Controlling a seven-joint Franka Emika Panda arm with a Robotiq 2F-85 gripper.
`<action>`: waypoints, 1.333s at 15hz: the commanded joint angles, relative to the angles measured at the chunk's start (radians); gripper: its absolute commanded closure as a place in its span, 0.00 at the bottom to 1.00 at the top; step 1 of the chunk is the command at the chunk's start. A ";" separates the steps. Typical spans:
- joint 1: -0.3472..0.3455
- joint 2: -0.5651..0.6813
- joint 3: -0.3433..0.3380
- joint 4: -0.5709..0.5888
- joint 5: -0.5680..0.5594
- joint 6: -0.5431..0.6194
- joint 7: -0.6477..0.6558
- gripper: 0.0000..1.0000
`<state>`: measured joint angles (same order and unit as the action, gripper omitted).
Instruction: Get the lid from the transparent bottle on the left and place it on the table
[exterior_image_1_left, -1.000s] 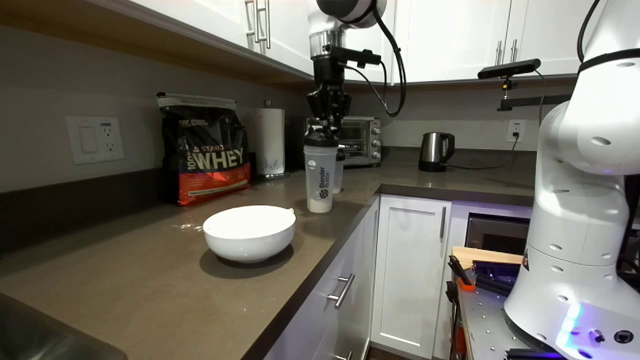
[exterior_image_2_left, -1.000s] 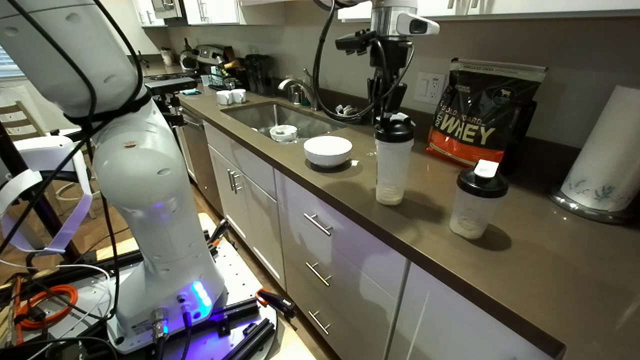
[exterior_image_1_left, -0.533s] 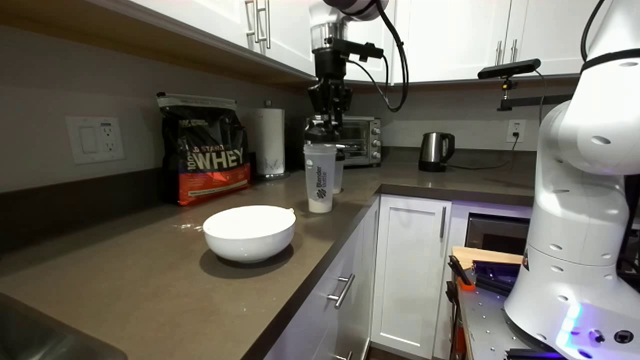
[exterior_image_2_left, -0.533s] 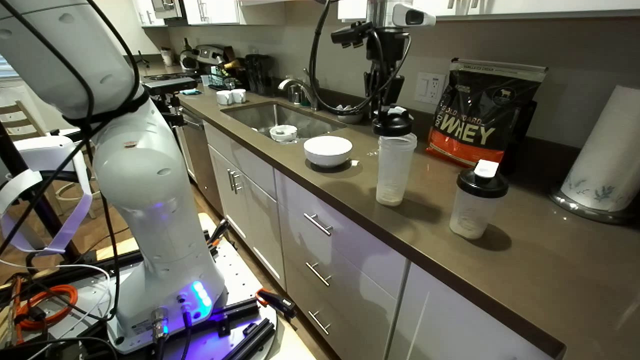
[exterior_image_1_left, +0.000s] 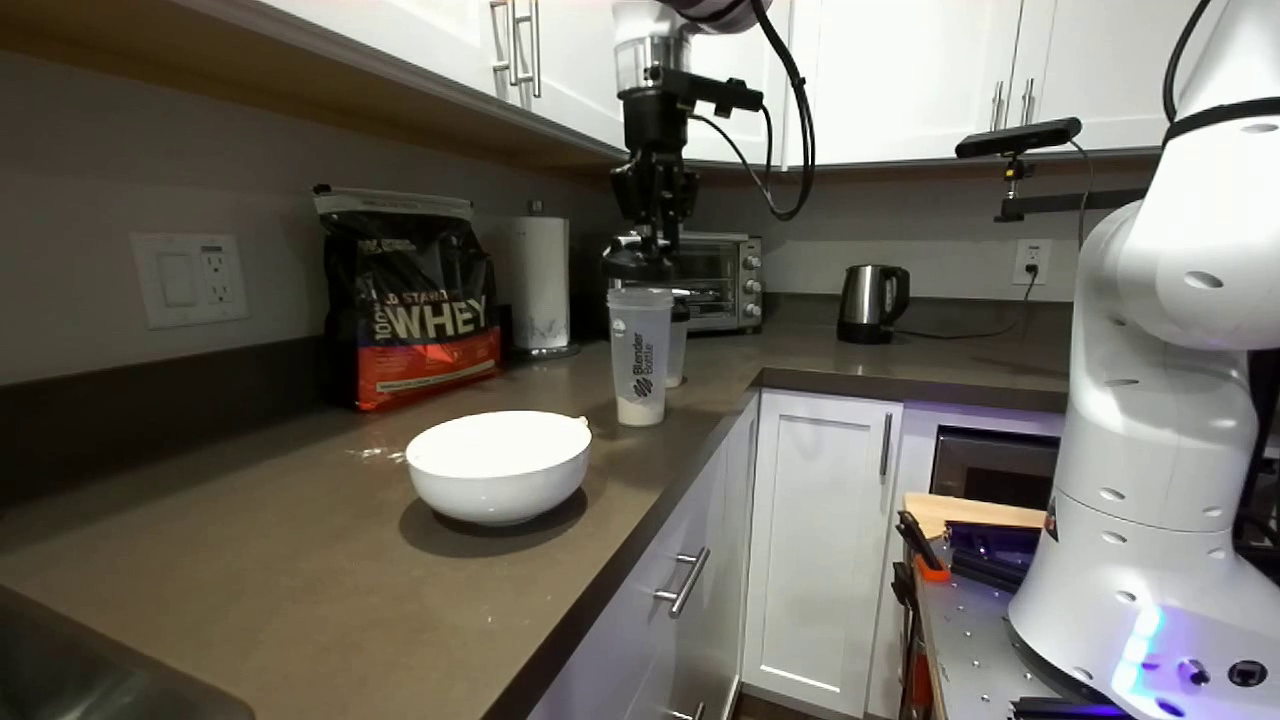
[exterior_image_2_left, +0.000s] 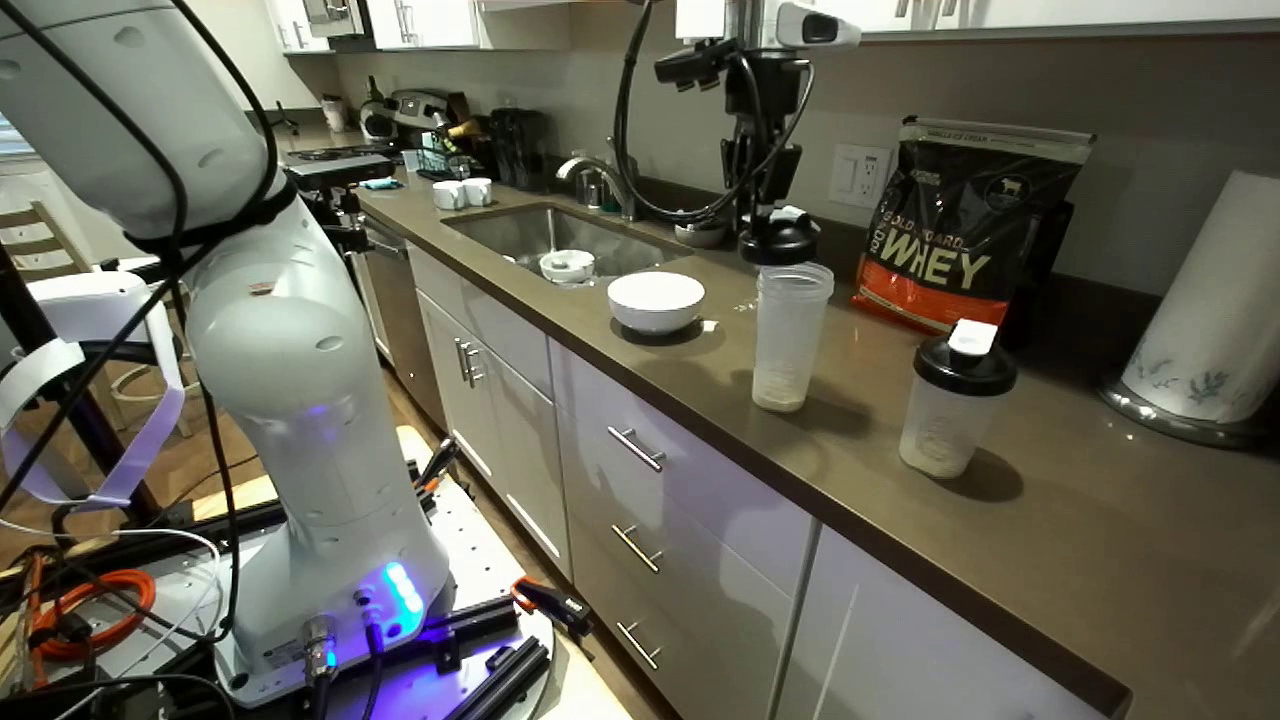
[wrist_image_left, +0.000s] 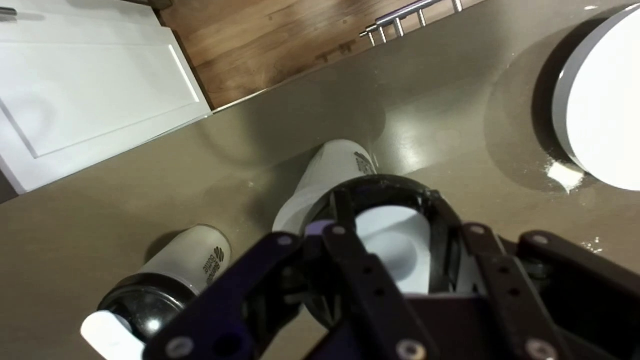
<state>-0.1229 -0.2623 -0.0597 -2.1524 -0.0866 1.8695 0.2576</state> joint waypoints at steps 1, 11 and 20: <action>0.022 0.007 0.026 0.019 0.002 -0.011 0.015 0.87; 0.069 0.135 0.039 0.139 0.032 0.015 -0.012 0.87; 0.100 0.170 0.052 0.136 0.128 0.096 0.003 0.87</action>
<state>-0.0329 -0.1089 -0.0158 -2.0197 0.0054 1.9410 0.2576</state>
